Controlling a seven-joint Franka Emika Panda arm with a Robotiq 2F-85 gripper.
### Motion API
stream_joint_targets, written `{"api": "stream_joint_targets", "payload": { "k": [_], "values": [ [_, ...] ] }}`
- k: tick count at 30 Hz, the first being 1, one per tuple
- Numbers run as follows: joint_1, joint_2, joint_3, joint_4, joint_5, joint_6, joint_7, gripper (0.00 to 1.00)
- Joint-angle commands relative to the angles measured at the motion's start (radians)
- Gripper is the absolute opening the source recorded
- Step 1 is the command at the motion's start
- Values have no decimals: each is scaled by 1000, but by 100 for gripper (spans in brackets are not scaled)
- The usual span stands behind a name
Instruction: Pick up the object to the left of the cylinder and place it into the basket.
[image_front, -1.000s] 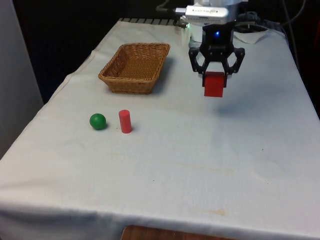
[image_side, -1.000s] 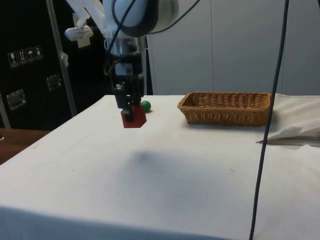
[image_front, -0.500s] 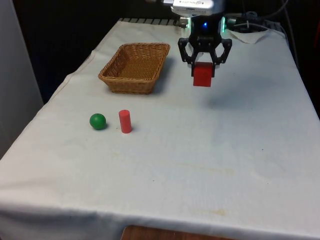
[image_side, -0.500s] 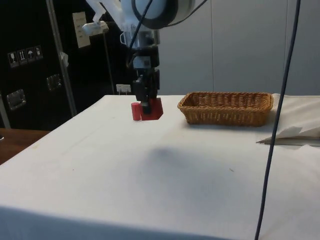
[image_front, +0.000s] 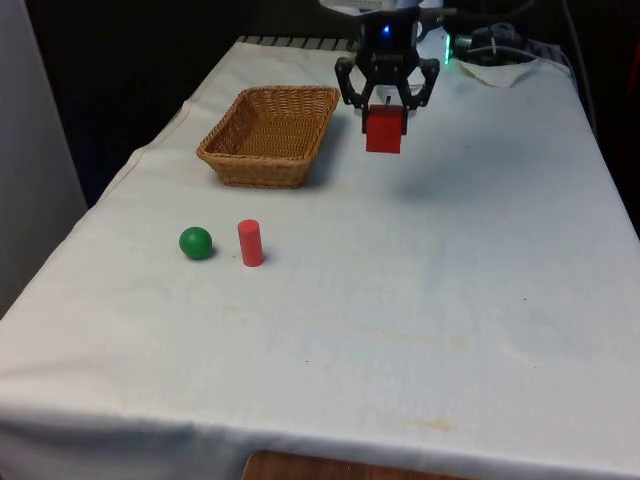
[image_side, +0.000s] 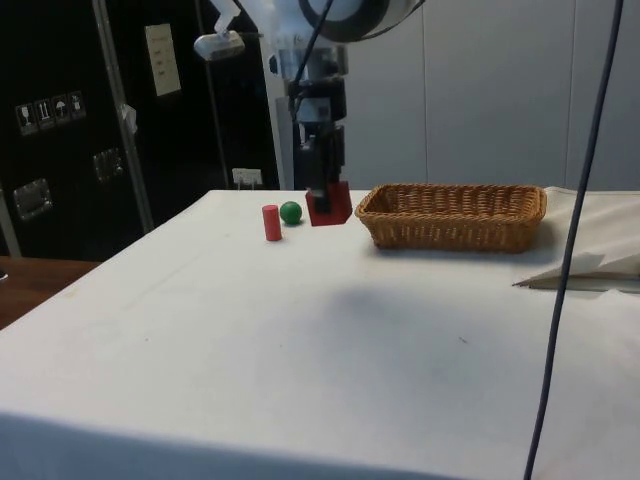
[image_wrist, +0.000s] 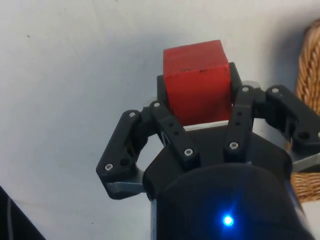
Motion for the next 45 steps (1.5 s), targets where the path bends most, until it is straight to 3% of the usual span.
{"api": "stream_joint_targets", "payload": {
  "k": [1, 3, 4, 5, 11, 12, 13, 18, 20, 21, 22, 27, 29, 36, 37, 38, 43, 44, 45],
  "values": [
    [-1, -10, -8, -10, -23, 9, 7, 0],
    [-3, -32, -20, -27, -45, 8, 7, 0],
    [-1, -23, -13, -18, -23, 0, 0, 0],
    [-4, -39, -24, -33, -53, 8, 6, 0],
    [-10, -81, -49, -65, -95, 7, 1, 0],
    [-8, -80, -48, -63, -82, -1, -5, 0],
    [-13, -95, -57, -76, -109, 7, -2, 0],
    [-22, -129, -83, -105, -141, 8, -21, 0],
    [-24, -134, -92, -110, -146, 7, -31, 0],
    [-19, -132, -91, -107, -130, -1, -36, 0],
    [-25, -135, -97, -111, -150, 7, -35, 0],
    [-34, -141, -129, -118, -148, 4, -80, 0],
    [-28, -136, -137, -114, -139, -1, -88, 0],
    [-38, -137, -185, -117, -146, 2, -138, 0],
    [-32, -135, -179, -116, -139, -2, -130, 0],
    [-39, -136, -191, -116, -146, 2, -144, 0],
    [-43, -134, -229, -118, -151, 6, -181, 0],
    [-38, -135, -226, -116, -139, -2, -181, 0],
    [-44, -134, -234, -118, -151, 6, -187, 0]
  ]
}}
